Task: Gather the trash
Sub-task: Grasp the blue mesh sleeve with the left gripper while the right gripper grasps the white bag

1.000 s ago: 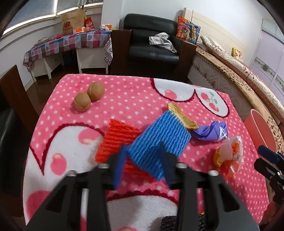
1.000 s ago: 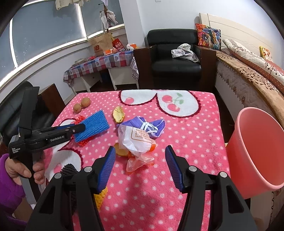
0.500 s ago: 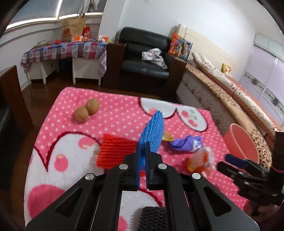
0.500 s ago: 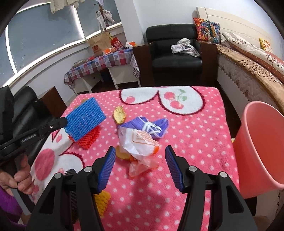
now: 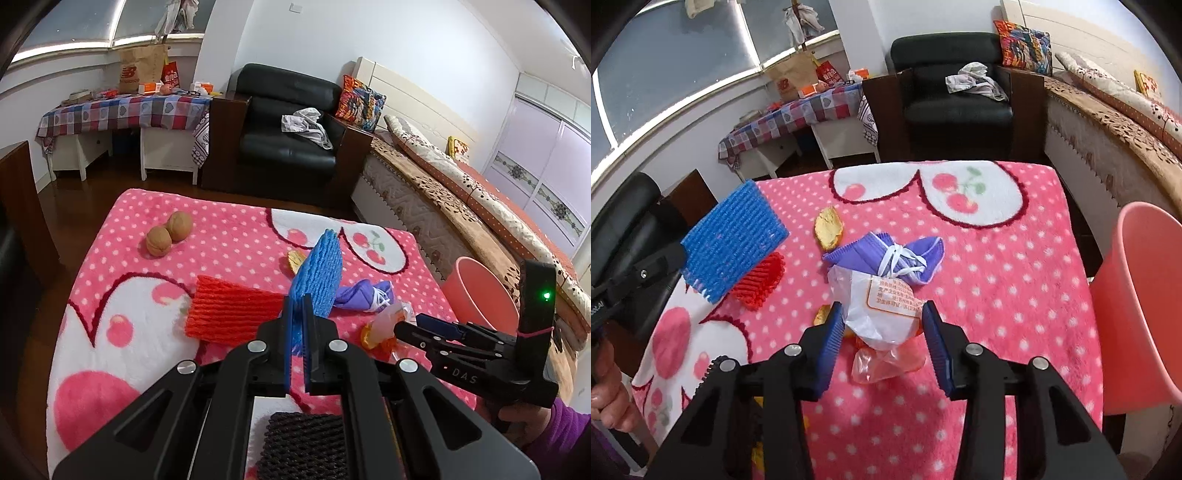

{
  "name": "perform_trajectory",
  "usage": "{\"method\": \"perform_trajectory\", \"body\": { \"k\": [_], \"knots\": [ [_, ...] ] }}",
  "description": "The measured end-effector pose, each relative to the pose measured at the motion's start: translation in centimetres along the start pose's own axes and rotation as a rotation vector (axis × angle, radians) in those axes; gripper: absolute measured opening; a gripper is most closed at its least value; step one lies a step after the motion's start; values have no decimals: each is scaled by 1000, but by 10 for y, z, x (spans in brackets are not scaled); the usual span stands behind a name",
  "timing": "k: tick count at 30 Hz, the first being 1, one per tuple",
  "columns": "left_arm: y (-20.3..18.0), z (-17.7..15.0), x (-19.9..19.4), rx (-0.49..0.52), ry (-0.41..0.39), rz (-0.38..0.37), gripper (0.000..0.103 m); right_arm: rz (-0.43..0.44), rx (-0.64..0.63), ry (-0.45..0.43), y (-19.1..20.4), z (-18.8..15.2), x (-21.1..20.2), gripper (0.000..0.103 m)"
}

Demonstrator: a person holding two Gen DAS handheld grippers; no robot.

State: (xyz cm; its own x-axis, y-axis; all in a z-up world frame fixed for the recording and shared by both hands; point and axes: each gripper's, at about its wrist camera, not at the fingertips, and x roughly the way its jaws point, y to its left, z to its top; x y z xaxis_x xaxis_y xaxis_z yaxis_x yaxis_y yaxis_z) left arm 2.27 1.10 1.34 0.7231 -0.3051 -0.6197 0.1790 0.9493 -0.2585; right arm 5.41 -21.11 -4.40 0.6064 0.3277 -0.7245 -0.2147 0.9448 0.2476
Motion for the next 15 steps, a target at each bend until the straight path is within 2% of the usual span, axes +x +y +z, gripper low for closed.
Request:
{"method": "perform_trajectory", "body": {
  "k": [1, 4, 5, 6, 15],
  "knots": [
    [-2, 0, 0, 2, 0, -2, 4, 2, -3, -4, -1, -1, -2, 31],
    [-8, 1, -2, 6, -4, -13, 4, 11, 7, -18, -4, -1, -11, 26],
    [-11, 1, -3, 10, -9, -17, 4, 12, 11, -26, -5, -2, -15, 7],
    [-13, 1, -4, 12, -12, -20, 4, 9, 12, -29, -6, -3, -18, 3],
    [-45, 6, -8, 54, -29, -63, 4, -2, 50, -126, -23, -3, -63, 2]
  ]
}}
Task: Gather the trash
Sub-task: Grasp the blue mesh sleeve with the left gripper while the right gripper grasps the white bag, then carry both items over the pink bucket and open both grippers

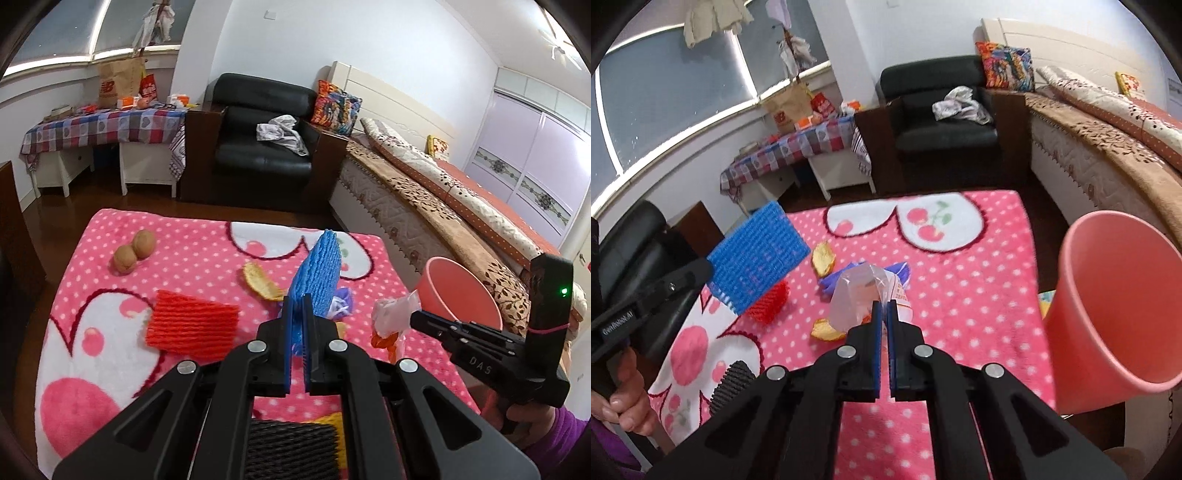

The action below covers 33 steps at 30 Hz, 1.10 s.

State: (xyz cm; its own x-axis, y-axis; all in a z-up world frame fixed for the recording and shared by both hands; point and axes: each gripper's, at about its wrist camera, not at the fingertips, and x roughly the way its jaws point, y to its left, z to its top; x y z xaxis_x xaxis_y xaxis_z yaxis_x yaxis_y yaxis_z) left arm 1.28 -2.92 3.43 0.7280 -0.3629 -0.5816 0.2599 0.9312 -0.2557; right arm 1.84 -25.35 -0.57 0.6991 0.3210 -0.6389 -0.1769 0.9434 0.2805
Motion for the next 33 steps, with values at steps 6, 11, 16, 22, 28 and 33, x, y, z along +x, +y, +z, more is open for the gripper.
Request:
{"method": "perform_trajectory", "body": {
  "k": [6, 11, 16, 22, 28, 33],
  "knots": [
    [-24, 5, 6, 16, -6, -46, 4, -45, 16, -76, -19, 5, -34, 2],
    [-56, 10, 16, 46, -10, -97, 4, -101, 53, -129, -47, 7, -61, 2],
    [-92, 15, 27, 85, -12, -152, 4, -158, 110, -160, -81, 6, -81, 2],
    [-133, 15, 44, 132, 8, -198, 4, -217, 177, -189, -123, 1, -102, 2],
    [-169, 16, 64, 177, 33, -232, 4, -255, 227, -200, -158, -6, -113, 2],
    [-195, 10, 86, 213, 68, -244, 4, -275, 257, -192, -180, -10, -114, 2]
  ]
}}
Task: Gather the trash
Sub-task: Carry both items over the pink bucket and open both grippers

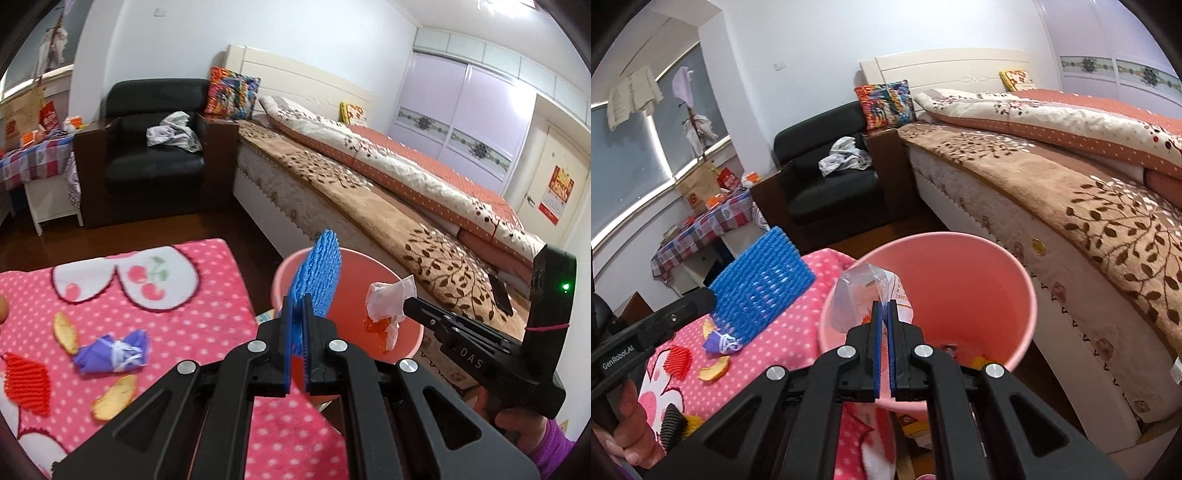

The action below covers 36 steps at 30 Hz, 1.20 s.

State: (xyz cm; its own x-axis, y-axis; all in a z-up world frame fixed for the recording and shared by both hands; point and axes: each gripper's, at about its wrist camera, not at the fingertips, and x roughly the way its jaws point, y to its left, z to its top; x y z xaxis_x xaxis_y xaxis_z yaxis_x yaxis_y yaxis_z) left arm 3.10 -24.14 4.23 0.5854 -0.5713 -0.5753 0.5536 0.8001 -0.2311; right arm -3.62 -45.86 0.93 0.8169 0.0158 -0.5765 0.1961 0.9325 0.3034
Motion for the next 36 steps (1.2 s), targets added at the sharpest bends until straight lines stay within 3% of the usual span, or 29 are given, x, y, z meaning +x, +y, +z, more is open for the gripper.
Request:
{"method": "perform_trajectory", "body": {
  "k": [16, 18, 20, 23, 31, 36],
  "knots": [
    [-31, -10, 58, 24, 100, -30, 4, -38, 54, 39, -42, -8, 19, 3],
    [-31, -10, 59, 19, 110, -38, 8, -39, 58, 41, -43, -9, 20, 3],
    [-32, -10, 60, 13, 115, -47, 29, -41, 62, 40, -44, -10, 20, 3],
    [-34, -10, 59, 14, 110, -51, 36, -44, 68, 40, -47, -11, 21, 4],
    [-41, -11, 51, 30, 102, -56, 36, -53, 63, 29, -48, -11, 18, 19],
    [-40, -13, 45, 19, 103, -51, 36, -54, 39, 10, -40, -13, 10, 36]
  ]
}}
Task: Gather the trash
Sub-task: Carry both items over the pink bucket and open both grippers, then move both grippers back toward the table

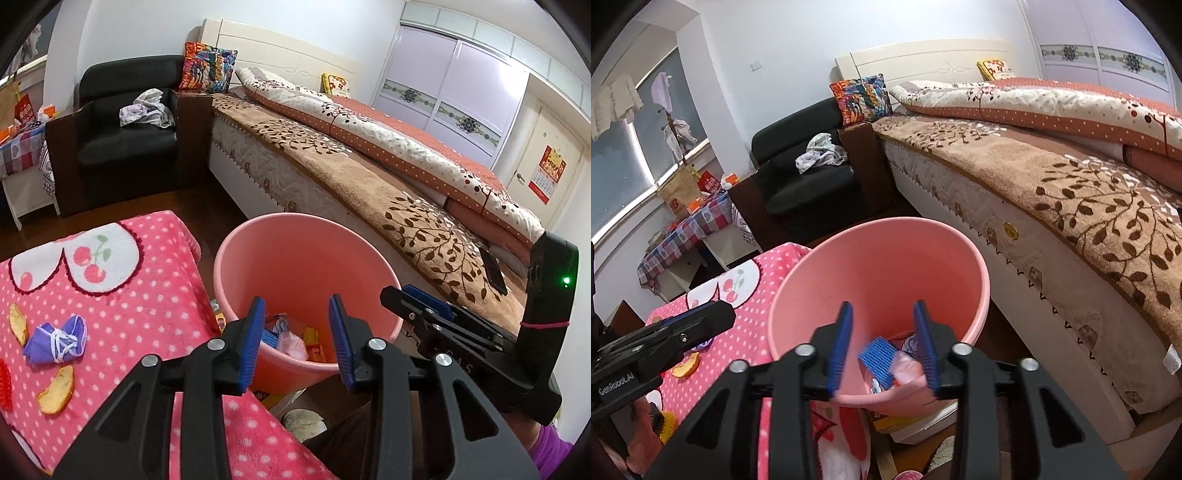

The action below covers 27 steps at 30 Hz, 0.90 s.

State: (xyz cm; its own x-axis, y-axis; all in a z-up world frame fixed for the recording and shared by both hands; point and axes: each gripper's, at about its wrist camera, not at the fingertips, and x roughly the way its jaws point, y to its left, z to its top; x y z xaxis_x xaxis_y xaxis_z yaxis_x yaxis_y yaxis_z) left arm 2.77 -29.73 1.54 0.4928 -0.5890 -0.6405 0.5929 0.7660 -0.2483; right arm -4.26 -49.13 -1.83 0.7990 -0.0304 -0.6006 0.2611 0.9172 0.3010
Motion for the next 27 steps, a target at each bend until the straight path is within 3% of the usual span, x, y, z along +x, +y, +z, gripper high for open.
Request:
{"method": "perform_trajectory", "body": {
  "k": [12, 27],
  "knots": [
    [13, -9, -33, -20, -52, 52, 36, 37, -64, -35, 32, -5, -23, 51],
    [48, -35, -93, -53, -86, 164, 36, 148, -160, -40, 98, -31, -50, 55]
  ]
}}
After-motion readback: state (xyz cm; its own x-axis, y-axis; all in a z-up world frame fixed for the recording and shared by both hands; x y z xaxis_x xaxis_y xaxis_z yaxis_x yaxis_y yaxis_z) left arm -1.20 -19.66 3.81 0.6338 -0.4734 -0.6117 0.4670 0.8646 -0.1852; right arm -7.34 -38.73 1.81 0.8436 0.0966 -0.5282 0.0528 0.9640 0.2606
